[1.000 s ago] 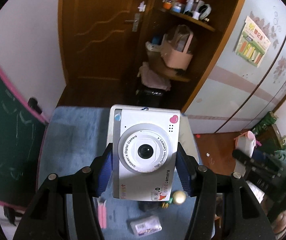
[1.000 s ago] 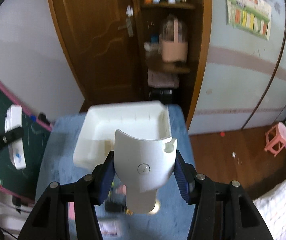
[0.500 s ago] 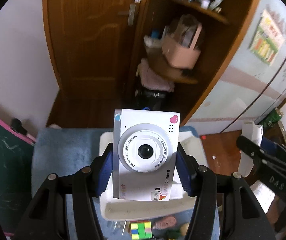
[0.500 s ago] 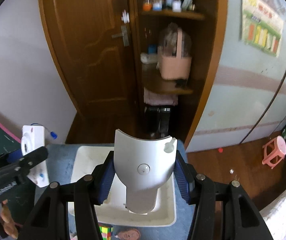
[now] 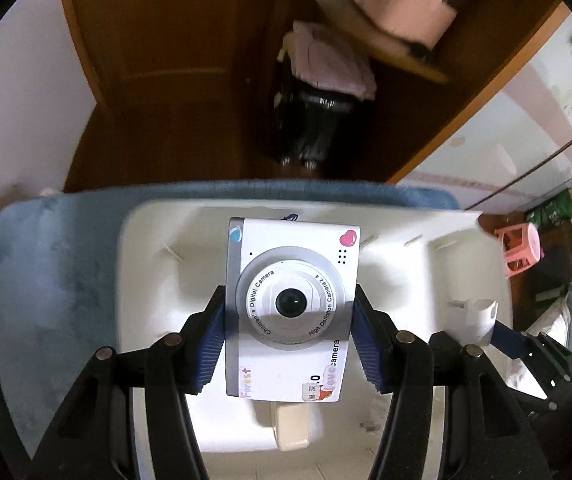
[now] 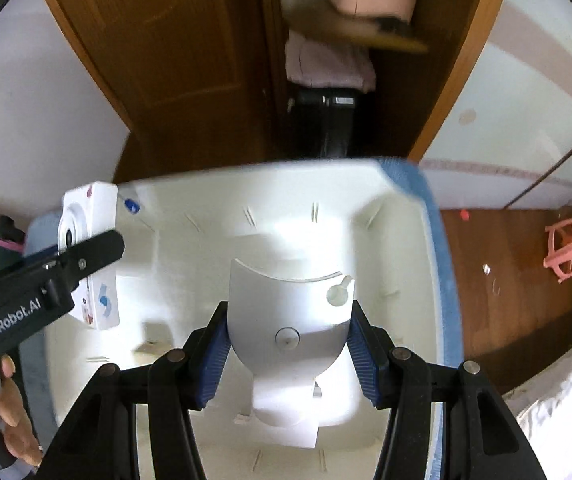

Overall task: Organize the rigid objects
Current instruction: 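Carry the toy device and holder into the white tray and open both tools, then move both tools over the items on the carpet beside the tray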

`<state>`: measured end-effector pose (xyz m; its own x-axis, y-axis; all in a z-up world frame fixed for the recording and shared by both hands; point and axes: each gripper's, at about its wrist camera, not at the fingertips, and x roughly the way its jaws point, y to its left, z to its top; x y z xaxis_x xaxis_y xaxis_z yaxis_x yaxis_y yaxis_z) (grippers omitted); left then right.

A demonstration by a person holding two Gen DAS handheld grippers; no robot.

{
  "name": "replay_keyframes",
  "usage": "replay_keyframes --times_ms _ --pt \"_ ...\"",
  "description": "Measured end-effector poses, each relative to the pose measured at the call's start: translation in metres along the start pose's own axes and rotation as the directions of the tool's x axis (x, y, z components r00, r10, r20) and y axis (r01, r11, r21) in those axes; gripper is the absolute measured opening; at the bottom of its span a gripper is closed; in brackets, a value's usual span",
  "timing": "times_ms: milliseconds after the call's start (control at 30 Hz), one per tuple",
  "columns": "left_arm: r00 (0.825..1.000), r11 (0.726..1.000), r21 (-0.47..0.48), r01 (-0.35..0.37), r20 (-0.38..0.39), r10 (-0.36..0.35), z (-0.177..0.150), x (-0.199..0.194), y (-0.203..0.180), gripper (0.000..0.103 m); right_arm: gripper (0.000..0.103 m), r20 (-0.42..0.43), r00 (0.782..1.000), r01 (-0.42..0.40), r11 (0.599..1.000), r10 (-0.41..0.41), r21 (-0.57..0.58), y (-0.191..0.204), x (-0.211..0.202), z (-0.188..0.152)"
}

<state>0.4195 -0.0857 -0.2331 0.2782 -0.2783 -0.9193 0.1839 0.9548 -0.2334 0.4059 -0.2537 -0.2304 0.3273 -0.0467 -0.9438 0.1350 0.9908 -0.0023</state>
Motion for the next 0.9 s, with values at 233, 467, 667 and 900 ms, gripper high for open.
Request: replay_keyframes --times_ms 233,467,667,900 --pt "0.997 1.000 0.001 -0.014 -0.075 0.014 -0.010 0.038 0.006 0.061 0.056 -0.074 0.997 0.013 1.000 -0.013 -0.006 0.003 0.037 -0.005" --pt "0.992 1.000 0.003 0.002 -0.124 -0.002 -0.015 0.038 0.007 0.073 0.065 -0.060 0.998 0.010 1.000 -0.010 -0.016 0.009 0.031 -0.013" --pt "0.999 0.999 0.044 0.004 -0.051 -0.002 -0.021 -0.006 -0.002 0.082 0.068 -0.023 1.000 -0.002 1.000 0.002 -0.004 0.007 0.003 -0.017" --pt "1.000 0.999 0.043 0.023 0.020 -0.024 -0.032 -0.056 -0.007 0.082 0.068 0.031 0.999 -0.014 1.000 0.014 -0.011 0.000 -0.040 -0.033"
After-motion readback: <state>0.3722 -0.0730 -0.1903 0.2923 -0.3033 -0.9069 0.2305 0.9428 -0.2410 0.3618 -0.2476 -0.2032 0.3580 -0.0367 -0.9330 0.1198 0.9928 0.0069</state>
